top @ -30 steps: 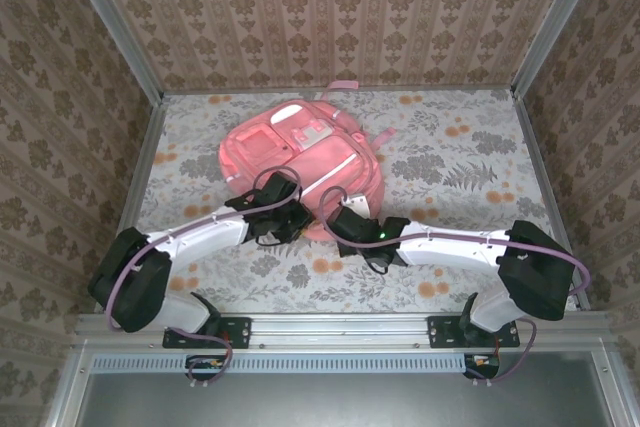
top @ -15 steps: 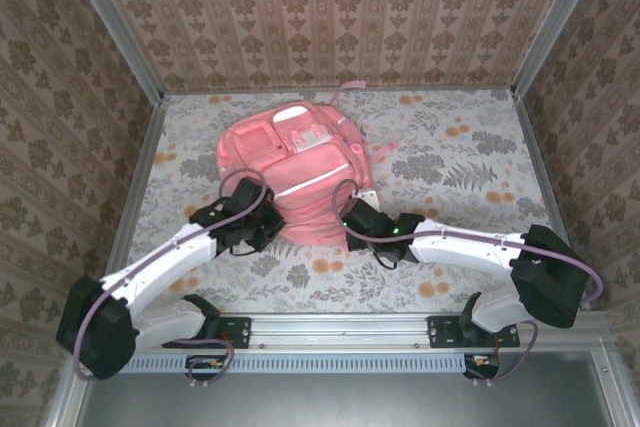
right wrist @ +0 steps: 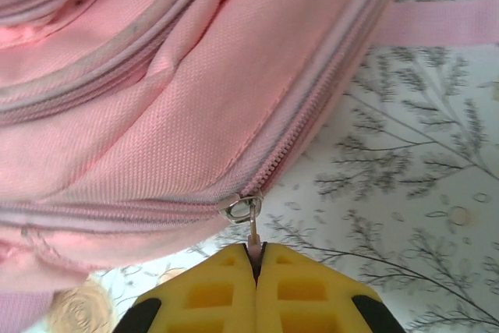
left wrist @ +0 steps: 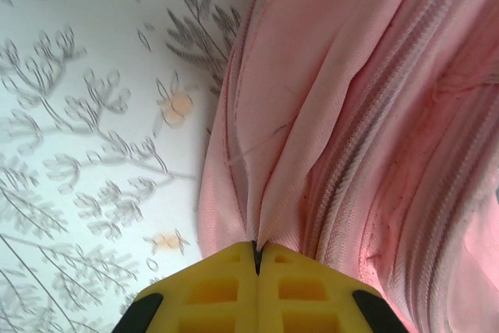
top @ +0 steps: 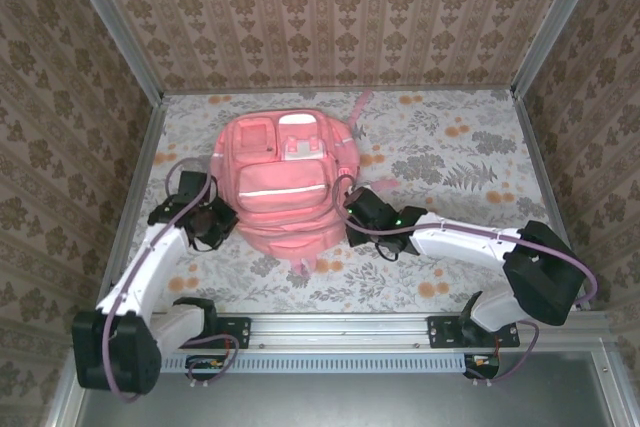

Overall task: Pack the student bag
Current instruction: Zip the student bag at the center of the table.

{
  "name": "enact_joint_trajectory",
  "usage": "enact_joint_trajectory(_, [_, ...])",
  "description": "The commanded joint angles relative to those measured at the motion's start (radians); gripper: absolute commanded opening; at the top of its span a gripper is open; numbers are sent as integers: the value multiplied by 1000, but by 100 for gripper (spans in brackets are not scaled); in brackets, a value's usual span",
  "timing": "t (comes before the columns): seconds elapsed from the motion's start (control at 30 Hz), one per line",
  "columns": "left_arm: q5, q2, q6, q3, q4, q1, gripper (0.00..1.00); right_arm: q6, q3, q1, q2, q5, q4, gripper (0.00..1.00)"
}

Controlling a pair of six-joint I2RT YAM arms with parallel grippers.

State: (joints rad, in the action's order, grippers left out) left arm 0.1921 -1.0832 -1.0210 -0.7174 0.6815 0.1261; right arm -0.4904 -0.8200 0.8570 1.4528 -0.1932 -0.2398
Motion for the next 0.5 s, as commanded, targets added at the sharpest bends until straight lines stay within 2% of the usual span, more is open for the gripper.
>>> enact_joint_trajectory(0.0, [-57,-91,167,-90,-21,-79,0,34,-54,43,41,55,-20,0])
enact_joint_trajectory(0.23, [-50,-317,293,-258,-41,-162,0,-10,-175,156,155,107,10,0])
enact_joint_trajectory(0.27, [-41,-334,301,-276,-30,-166,9,-14,-191,161,174,112,13,0])
enact_joint_trajectory(0.3, [-31,-337,305,-285,-20,-165,24,-20,-202,163,190,115,20,0])
enact_joint_trajectory(0.37, [0,-317,291,-276,-17,-160,41,-29,-220,163,214,118,33,0])
enact_joint_trajectory(0.47, [25,-243,244,-232,7,-129,55,-27,-254,164,250,122,30,0])
